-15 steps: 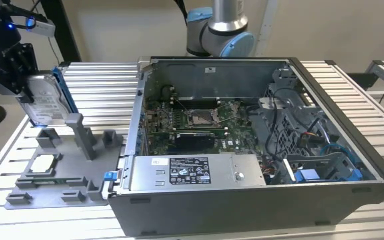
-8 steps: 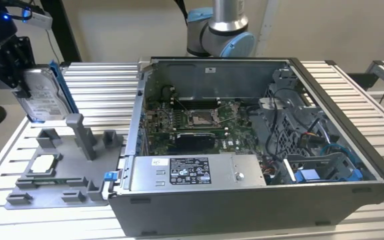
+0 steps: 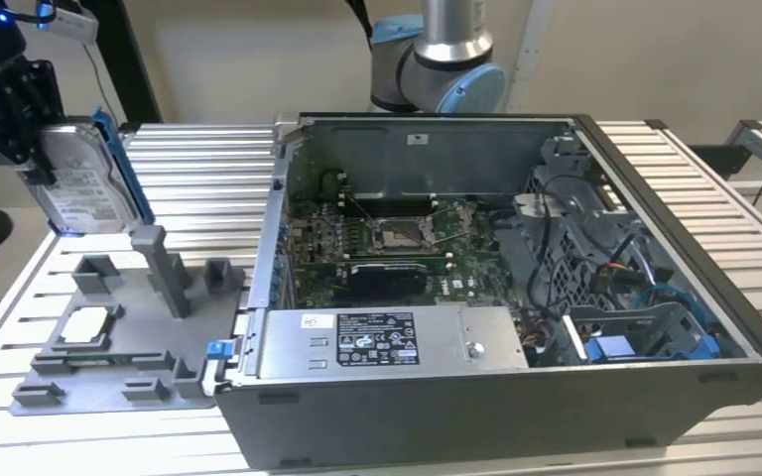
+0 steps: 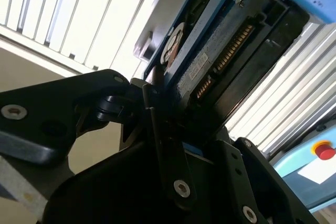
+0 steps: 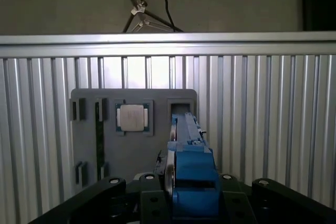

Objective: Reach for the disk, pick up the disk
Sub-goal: 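Pick up the disk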

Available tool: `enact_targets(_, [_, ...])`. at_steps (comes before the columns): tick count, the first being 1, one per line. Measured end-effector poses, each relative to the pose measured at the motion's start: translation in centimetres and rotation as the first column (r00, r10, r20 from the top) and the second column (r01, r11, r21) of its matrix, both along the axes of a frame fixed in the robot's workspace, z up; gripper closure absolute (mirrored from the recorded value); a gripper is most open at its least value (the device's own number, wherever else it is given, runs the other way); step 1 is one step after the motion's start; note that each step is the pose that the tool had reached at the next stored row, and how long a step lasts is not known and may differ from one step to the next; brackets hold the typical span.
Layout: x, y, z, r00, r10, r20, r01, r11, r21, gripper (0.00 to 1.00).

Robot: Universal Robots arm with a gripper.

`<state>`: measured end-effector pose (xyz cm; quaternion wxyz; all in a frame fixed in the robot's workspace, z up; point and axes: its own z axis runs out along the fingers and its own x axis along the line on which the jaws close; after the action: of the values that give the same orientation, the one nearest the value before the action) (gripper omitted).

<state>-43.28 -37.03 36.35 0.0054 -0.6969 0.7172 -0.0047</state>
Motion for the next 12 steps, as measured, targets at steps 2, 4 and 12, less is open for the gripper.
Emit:
enact_targets(2, [0.0,0.0,0.31,1.0,0.0,0.0,0.0,1.0,0.0,1.0])
enact_targets(4, [0.0,0.0,0.61,1.0,0.0,0.0,0.0,1.0,0.0,1.0])
enact_targets(12, [0.0,0.0,1.79,1.0,0.0,0.0001,0.0,1.0,0.0,1.0])
